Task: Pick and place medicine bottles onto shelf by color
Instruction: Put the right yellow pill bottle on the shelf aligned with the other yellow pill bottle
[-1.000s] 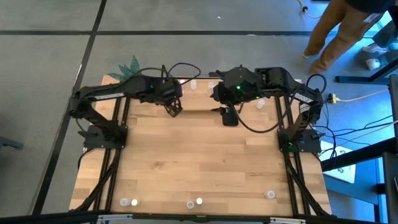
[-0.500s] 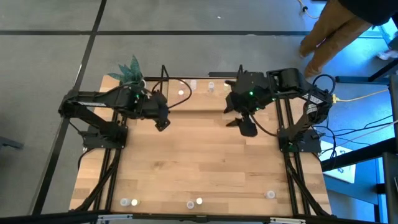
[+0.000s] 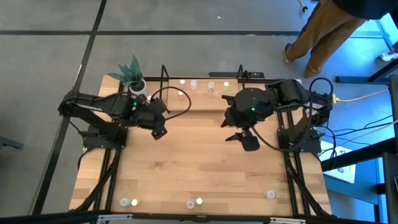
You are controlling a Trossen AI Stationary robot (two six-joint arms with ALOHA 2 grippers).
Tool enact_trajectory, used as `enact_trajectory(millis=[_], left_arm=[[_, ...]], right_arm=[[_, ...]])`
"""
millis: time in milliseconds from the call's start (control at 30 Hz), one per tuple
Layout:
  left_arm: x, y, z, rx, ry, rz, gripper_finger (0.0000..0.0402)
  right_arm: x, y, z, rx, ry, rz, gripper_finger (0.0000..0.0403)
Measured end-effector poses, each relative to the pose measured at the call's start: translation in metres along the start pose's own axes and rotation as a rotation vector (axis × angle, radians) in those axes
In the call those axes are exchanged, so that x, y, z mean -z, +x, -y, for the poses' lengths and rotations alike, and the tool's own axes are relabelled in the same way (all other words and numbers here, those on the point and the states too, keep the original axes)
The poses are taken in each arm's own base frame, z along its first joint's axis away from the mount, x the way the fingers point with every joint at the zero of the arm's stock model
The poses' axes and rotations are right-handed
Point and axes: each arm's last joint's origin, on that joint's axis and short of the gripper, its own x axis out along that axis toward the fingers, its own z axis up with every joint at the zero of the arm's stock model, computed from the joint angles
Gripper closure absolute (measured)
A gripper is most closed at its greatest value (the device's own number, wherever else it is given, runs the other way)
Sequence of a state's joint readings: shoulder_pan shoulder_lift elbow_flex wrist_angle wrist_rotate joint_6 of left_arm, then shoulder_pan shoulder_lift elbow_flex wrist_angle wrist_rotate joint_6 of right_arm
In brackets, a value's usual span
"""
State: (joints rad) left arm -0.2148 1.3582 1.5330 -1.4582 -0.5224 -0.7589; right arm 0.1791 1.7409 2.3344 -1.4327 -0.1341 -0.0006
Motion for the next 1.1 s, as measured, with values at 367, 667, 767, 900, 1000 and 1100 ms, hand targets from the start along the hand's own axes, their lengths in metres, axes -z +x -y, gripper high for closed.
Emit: enact_trajectory(millis=[367, 667, 767, 900, 1000, 1100], left_arm=[[0.005, -0.006, 0.003, 0.024, 0.025, 0.012, 0.0401], [0.012, -0.018, -0.005, 0.058, 0.01, 0.033, 0.0401], [0.016, -0.025, -0.009, 0.078, 0.015, 0.046, 0.0401], [0.02, -0.033, -0.015, 0.103, 0.02, 0.063, 0.0401], [0.023, -0.037, -0.017, 0.121, 0.051, 0.076, 0.0401], [0.026, -0.041, -0.017, 0.134, 0.067, 0.089, 0.0401]], right_arm=[[-0.015, 0.02, -0.005, -0.017, -0.007, 0.073, 0.0154], [-0.02, 0.065, -0.026, -0.063, 0.02, -0.01, 0.0154], [-0.018, 0.079, -0.034, -0.04, 0.028, -0.052, 0.0154], [-0.018, 0.1, -0.043, -0.029, 0.046, -0.094, 0.0154], [-0.018, 0.112, -0.046, -0.031, 0.107, -0.109, 0.0154], [-0.017, 0.124, -0.049, -0.026, 0.152, -0.137, 0.0154]])
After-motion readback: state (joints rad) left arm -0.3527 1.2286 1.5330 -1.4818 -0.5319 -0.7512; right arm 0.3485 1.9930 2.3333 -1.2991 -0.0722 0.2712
